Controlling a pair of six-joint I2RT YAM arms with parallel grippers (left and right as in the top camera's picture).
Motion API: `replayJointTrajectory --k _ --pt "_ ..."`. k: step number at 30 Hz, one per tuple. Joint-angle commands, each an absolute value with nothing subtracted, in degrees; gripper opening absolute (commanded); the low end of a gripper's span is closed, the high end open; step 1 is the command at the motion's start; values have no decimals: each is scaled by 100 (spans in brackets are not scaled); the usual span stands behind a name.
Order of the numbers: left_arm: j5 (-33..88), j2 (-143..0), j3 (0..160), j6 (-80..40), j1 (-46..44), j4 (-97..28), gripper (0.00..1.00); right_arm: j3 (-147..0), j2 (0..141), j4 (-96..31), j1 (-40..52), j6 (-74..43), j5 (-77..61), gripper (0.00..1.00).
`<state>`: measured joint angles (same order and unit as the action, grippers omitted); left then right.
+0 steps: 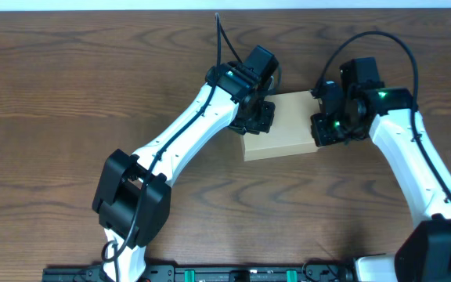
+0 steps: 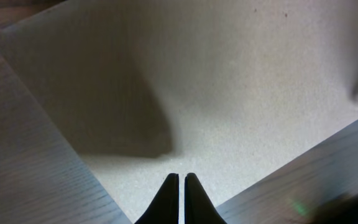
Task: Pack container
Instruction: 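Press both grippers on the lid edges to seat it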
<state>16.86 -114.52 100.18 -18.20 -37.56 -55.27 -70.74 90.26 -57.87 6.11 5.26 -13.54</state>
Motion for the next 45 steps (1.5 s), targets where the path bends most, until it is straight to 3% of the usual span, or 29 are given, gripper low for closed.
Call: replayJointTrajectory --k 1,36,45 --pt "1802 -11236 9966 -1776 -3754 -5544 6 -7035 8962 -5804 521 604 -1420 3" --pt "2185 -11209 9203 -1667 -3743 -4991 6 -6401 8967 -5273 523 517 -1551 4" --pt "1433 -10374 9295 -1498 -3330 -4904 7 -7321 8956 -5159 521 519 -1546 6"
